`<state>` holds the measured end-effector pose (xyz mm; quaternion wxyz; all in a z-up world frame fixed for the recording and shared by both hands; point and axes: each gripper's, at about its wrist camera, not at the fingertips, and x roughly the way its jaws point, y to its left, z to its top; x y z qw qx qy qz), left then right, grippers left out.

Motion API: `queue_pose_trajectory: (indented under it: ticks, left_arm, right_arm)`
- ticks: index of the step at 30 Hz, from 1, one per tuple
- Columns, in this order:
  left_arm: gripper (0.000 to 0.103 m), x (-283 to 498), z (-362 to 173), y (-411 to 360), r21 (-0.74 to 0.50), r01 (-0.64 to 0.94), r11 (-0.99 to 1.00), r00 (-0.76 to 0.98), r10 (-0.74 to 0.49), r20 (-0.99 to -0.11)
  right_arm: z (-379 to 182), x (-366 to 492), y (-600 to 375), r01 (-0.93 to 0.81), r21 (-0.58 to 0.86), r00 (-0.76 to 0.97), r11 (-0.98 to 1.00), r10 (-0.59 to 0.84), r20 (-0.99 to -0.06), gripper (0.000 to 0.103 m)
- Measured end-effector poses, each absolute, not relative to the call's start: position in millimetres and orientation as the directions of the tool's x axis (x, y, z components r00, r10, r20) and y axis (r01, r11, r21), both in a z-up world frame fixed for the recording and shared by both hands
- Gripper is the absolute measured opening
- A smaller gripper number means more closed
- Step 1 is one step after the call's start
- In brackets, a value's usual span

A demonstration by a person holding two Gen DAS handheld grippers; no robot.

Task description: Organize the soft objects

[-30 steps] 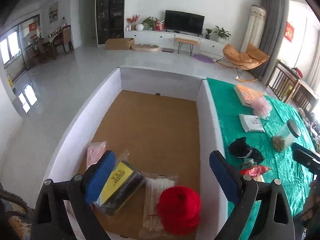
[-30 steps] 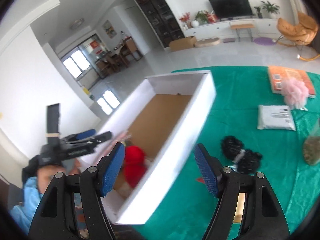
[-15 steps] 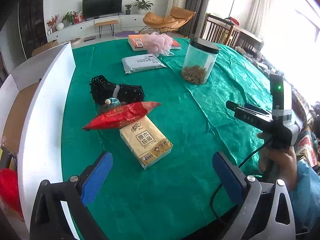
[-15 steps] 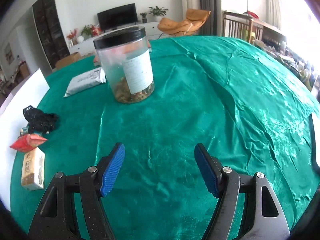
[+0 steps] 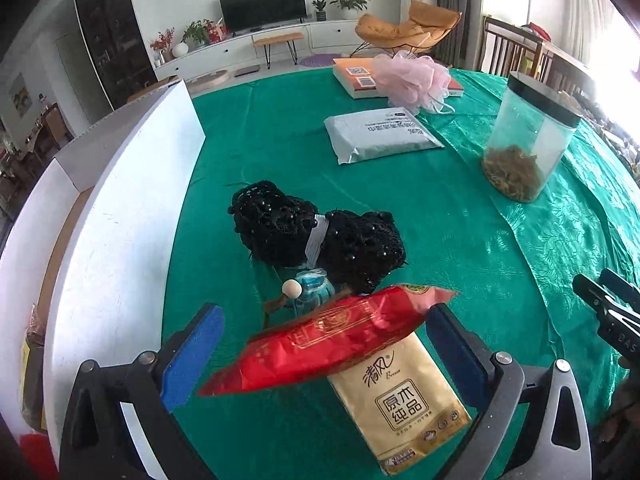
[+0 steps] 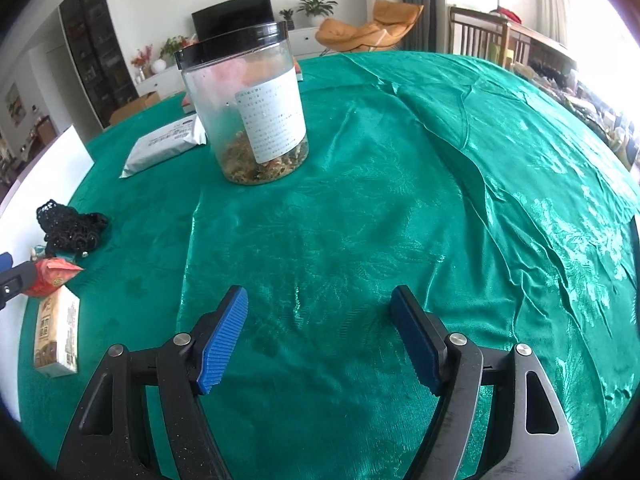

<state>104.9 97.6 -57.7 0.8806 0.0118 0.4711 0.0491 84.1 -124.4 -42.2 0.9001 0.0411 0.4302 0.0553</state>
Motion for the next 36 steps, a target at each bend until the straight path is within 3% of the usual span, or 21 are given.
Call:
queue_pose_trajectory:
  ticks: [5, 7, 11, 13, 18, 21, 31, 36]
  left_arm:
    - [0.103, 121, -94, 107, -0.085, -0.141, 0.986, 0.48, -0.007, -0.877]
    - [0.103, 126, -95, 93, -0.094, -0.121, 0.988, 0.515, -0.018, -0.857]
    - [0.103, 140, -85, 47, -0.345, 0.113, 0.932, 0.483, -0.355, -0.8]
    - [0.103, 140, -68, 35, -0.384, 0.159, 0.91, 0.504, -0.409, -0.761]
    - [0.103, 122, -27, 43, -0.312, 0.15, 0.938, 0.601, -0.337, -0.725]
    - [0.103, 96, -17, 63, -0.225, 0.101, 0.969, 0.654, -0.235, -0.719]
    - [0.103, 26, -46, 71, -0.07, 0.111, 0.991, 0.643, -0.126, -0.755]
    - [0.103, 27, -63, 69, -0.073, 0.092, 0.993, 0.616, -0.114, -0.779]
  right_arm:
    - [-42, 84, -123, -0.067, 0.119, 0.623, 0.991, 0.134, -0.771, 0.079]
    - [-42, 84, -124, -0.066, 0.127, 0.623, 0.99, 0.141, -0.77, 0.079]
    - [-40, 85, -132, -0.046, 0.185, 0.63, 0.982, 0.172, -0.757, 0.077]
    - [-40, 85, -141, -0.022, 0.226, 0.636, 0.974, 0.188, -0.748, 0.077]
    - [-40, 85, -160, 0.025, 0.335, 0.656, 0.942, 0.237, -0.717, 0.077]
    - [-39, 87, -156, 0.021, 0.311, 0.654, 0.95, 0.222, -0.723, 0.077]
    - [-42, 88, -145, 0.003, 0.23, 0.649, 0.973, 0.173, -0.741, 0.08]
    - [-43, 88, -144, 0.0, 0.214, 0.65, 0.977, 0.163, -0.742, 0.08]
